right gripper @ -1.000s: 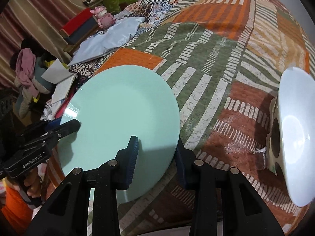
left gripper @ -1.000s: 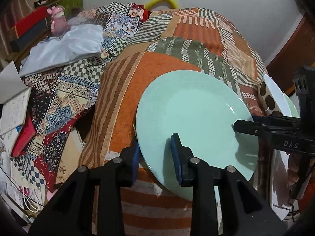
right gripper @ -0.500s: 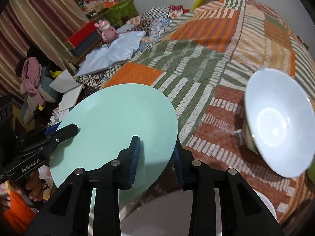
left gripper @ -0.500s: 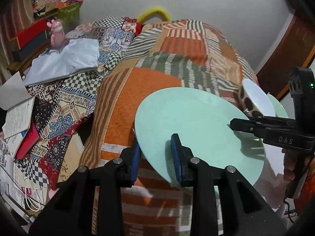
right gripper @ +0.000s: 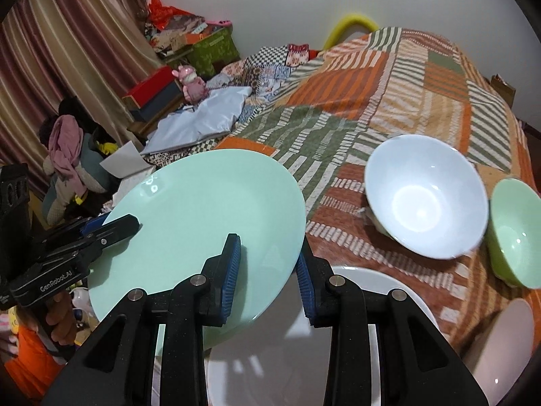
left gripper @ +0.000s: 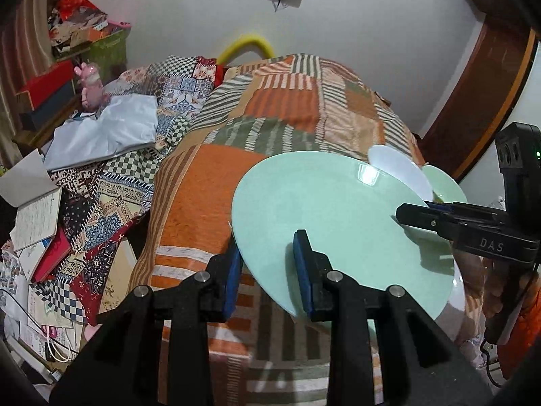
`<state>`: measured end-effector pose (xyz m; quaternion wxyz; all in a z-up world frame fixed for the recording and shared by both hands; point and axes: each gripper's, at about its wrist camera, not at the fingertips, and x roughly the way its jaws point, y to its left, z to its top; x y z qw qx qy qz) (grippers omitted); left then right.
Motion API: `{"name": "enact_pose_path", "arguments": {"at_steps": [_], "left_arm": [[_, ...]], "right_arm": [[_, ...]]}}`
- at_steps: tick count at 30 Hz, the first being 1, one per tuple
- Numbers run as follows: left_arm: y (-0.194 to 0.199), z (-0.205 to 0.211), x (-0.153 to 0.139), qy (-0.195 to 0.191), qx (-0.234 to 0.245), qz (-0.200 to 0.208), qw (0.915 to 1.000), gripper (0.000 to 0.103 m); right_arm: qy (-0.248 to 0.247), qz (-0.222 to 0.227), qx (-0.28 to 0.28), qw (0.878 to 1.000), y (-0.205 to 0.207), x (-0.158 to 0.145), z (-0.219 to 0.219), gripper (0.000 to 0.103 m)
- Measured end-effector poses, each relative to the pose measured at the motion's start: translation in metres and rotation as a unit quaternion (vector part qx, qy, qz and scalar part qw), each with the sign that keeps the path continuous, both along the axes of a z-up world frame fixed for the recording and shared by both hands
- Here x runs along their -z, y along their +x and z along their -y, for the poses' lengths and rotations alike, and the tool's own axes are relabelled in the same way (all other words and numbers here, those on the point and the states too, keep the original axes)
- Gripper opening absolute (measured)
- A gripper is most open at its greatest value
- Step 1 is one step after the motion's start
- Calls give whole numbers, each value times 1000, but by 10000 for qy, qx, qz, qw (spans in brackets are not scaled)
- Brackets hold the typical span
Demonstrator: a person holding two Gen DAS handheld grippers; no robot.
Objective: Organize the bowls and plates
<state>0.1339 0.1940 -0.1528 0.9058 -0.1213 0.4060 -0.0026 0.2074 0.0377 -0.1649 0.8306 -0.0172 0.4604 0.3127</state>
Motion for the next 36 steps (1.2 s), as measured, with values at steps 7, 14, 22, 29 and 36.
{"name": "enact_pose_path", "arguments": {"at_steps": [7,14,22,29,36], "left_arm": [[-13,25,-13,42,129,120,9998,29],[-20,48,-19,50,257,170,9995,29],[-27,76,-17,37,435,142,9989,29],[-30,96,-9,-9,519,60,9986,29],[-32,109,0,12,585,-19,9983,29]], "right_arm": [[142,109,130,9998,-11,-9,22,30],[238,191,271,9992,-26,-12,48,29],[313,171,466,9983,-41,-10,73,30],[303,142,565,9978,-53,-4,92,29],[304,57,657,9974,-61,6,105,29]]}}
